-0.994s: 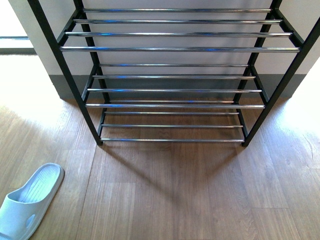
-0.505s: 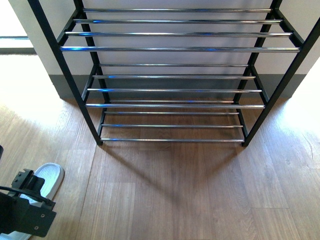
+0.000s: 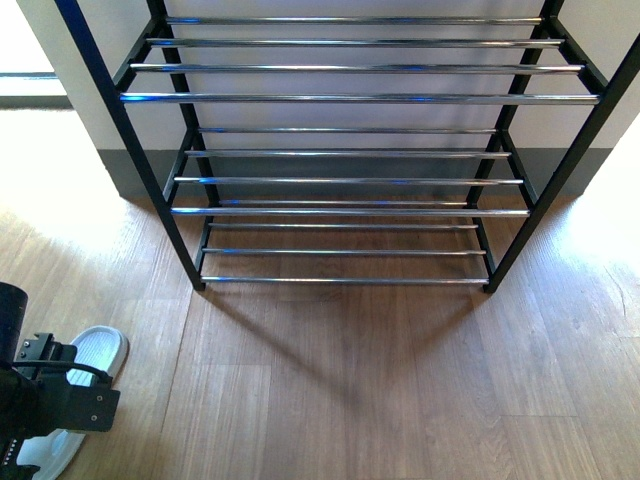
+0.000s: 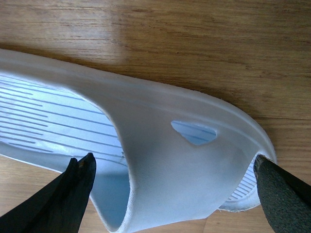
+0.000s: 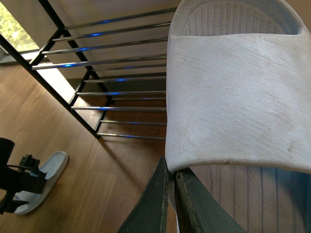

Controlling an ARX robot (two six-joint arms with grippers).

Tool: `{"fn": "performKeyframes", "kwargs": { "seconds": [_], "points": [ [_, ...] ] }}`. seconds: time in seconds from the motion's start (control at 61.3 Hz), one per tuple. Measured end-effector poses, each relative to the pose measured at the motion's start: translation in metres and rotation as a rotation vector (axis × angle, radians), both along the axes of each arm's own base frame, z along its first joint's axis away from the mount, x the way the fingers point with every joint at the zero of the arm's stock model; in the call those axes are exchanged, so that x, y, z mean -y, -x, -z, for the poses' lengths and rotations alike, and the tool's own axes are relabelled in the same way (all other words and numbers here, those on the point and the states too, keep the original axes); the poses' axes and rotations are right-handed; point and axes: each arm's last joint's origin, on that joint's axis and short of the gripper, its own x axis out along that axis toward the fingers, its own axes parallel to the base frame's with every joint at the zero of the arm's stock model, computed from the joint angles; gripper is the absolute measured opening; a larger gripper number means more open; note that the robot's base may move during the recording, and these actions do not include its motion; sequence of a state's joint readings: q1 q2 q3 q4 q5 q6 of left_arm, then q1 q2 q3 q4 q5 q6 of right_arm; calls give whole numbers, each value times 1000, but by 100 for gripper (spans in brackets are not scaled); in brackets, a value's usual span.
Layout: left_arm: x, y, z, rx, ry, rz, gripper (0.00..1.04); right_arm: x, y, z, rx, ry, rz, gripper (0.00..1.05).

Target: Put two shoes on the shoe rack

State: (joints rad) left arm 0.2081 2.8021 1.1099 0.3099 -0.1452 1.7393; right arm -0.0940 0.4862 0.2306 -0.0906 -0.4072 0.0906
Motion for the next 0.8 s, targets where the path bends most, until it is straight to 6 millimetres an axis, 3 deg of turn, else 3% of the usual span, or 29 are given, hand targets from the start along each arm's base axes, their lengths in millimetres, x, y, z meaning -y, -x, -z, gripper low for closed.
{"fn": "performKeyframes", "kwargs": {
  "seconds": [0.326,0.473,0.603,0.685,0.766,0.799],
  "points": [
    [-5,-2,4,15,-38,-55,48,0,0,0,0,0,0,1],
    [-2,-6,-5,101,49,-185,20,0,0,0,0,0,0,1],
    [8,-15,-34,281,211,-400,2,0,0,0,0,0,0,1],
    [12,-24,-59,402,293,-534,2,0,0,0,0,0,0,1],
    [14,-35,-107,585,401,-753,2,0,0,0,0,0,0,1],
    [14,-36,-118,621,421,-791,2,0,0,0,0,0,0,1]
  ]
}}
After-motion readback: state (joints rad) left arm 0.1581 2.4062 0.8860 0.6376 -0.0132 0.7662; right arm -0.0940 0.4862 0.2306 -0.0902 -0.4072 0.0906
